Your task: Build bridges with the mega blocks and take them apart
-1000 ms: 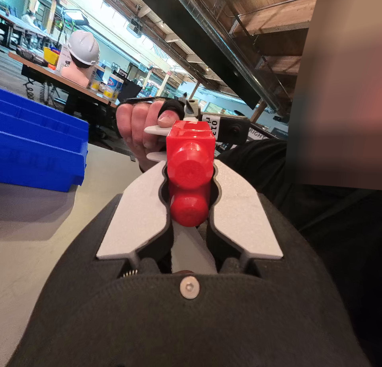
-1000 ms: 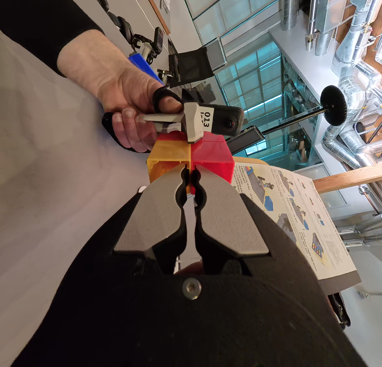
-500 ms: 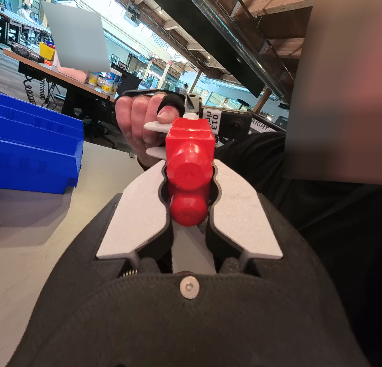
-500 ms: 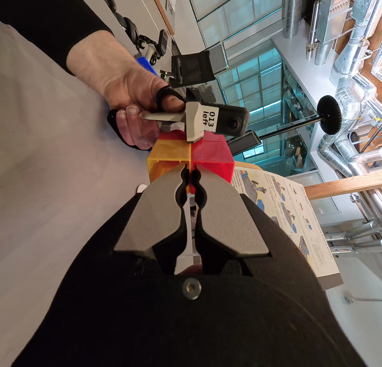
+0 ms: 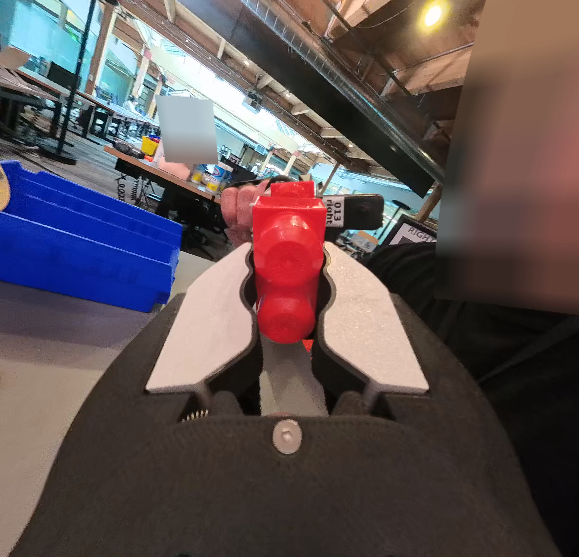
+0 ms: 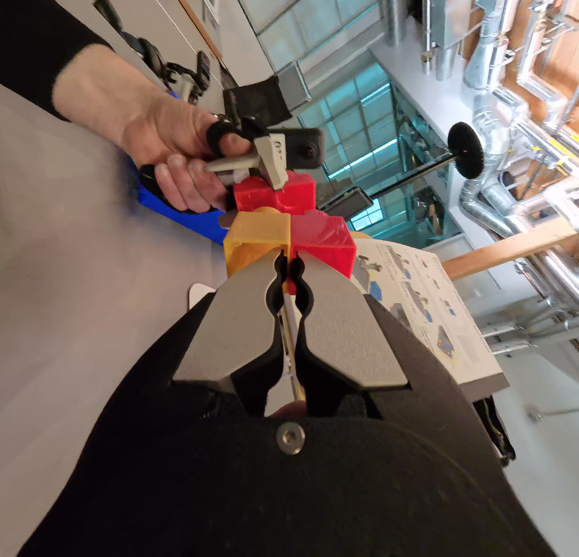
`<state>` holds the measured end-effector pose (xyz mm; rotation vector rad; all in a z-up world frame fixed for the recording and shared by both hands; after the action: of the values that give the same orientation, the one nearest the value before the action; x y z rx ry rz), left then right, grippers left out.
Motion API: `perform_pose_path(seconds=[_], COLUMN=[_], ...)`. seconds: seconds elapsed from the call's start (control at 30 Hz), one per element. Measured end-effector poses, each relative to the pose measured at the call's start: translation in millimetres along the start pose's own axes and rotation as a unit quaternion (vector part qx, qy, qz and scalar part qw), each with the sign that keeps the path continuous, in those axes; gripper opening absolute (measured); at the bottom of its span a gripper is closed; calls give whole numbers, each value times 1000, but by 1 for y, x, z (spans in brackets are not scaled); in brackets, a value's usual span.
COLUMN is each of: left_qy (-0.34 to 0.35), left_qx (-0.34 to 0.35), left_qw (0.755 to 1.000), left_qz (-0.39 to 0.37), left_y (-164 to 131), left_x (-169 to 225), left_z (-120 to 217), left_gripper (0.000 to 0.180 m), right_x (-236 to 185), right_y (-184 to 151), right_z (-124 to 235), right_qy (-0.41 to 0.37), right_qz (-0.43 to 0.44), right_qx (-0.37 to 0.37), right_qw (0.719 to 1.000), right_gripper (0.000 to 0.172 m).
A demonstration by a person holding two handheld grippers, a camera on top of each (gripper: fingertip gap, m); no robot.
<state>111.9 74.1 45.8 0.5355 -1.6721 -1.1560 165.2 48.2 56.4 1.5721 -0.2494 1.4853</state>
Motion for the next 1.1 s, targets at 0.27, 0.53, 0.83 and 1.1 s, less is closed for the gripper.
perform_pose_path(seconds=[0.27,0.53,0.83,1.1], left_qy=[-30,2,56,106], left_qx=[-23,-23,-27,-44], left_qw=[999,1000,998,993], left_qz=[9,11,-2,-20], left_y=[-7,-6,-4,-3], left_x=[0,-11,-14,-17], left_z=[-12,0,13,23], left_gripper=[36,36,37,36], right_x=[-6,-4,5,7], right_y=[1,-3,-5,-3], right_z=[-1,0,2,3], right_qy=[13,18,4,2], right_qz=[12,9,-3,-9], right_qx=[5,1,-5,-8], right_qw=[1000,1000,1000,1000], right_gripper=[3,3,3,3])
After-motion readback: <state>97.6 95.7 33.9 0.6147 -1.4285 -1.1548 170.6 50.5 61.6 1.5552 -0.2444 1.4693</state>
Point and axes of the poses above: each gripper's, where its closed fingertips meet, z back along the fingers, y out of its top, x = y × z across the jaws, the point moved 1 cm from there along z, back along the fingers, and after that the axes turned 13 degrees about -x, right-handed, at the moved point
